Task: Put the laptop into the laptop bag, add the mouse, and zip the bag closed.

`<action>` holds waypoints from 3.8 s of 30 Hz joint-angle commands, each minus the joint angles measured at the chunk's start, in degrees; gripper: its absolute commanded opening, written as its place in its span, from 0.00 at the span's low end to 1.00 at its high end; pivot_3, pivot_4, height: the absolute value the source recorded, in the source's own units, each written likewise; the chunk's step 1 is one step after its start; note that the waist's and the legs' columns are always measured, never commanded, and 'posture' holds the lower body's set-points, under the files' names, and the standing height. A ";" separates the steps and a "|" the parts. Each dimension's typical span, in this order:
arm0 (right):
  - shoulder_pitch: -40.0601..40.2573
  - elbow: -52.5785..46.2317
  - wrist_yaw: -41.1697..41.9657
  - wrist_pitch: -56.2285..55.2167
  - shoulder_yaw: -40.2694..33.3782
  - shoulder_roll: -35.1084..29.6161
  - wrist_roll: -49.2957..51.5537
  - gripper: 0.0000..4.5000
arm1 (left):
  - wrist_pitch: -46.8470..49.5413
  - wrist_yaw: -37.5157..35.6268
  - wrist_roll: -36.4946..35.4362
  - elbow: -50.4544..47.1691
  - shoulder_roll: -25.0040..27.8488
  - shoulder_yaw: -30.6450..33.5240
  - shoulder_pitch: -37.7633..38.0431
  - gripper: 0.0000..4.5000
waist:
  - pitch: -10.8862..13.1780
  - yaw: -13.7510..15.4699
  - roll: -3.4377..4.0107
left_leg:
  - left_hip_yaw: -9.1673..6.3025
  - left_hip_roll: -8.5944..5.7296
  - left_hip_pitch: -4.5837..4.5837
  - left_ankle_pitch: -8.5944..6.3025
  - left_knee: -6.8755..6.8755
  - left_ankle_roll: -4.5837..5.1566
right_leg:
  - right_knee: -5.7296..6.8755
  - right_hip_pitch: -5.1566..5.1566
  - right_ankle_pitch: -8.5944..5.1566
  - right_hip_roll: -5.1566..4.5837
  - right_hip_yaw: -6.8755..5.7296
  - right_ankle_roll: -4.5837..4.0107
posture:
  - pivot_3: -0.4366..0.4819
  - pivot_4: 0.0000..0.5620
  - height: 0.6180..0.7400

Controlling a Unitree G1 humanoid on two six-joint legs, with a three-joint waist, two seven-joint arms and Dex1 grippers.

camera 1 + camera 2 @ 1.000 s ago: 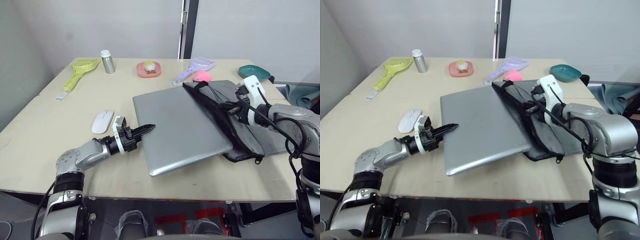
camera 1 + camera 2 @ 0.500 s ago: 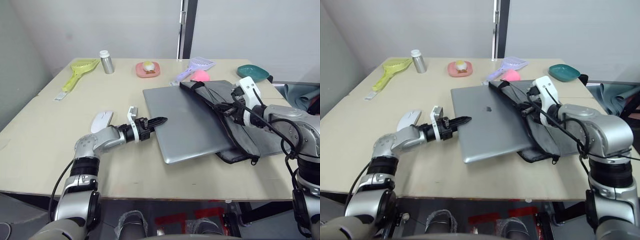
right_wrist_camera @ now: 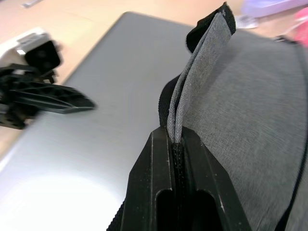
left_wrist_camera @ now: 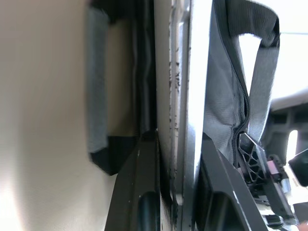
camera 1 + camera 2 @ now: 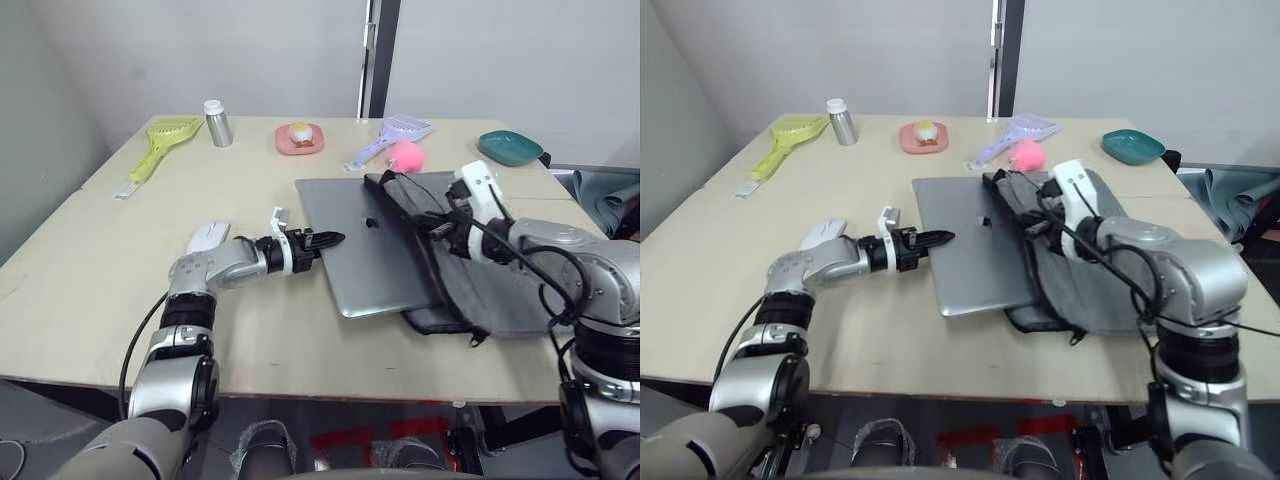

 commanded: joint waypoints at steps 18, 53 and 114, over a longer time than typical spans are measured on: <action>-1.51 -0.95 2.44 -4.37 4.67 -0.63 0.96 0.01 | 11.42 -3.00 -9.17 -1.87 3.60 1.57 0.89 0.07 | 0.00 0.43 0.01 | -0.01 -0.01 0.02 0.00 0.04 -0.02 | 0.06 0.01 0.02 -0.03 -0.01 0.04 | 0.48 0.27 1.00; -2.60 -3.32 -0.47 -0.93 4.82 9.75 8.02 0.01 | -4.38 2.58 -7.19 -16.94 -8.12 -0.44 6.55 0.07 | 0.00 0.03 0.01 | -0.02 -0.06 -0.04 0.00 -0.01 -0.01 | -0.04 -0.01 0.06 -0.08 -0.02 0.11 | 0.48 0.27 1.00; 7.33 4.86 5.69 -11.37 10.05 1.91 6.39 0.44 | -15.41 -67.81 23.94 -45.14 44.43 11.64 35.59 1.00 | -0.03 -0.65 0.07 | 0.05 -0.01 0.18 0.01 -0.01 0.01 | -0.09 0.24 -0.33 -0.23 -0.12 -0.48 | 0.48 0.27 1.00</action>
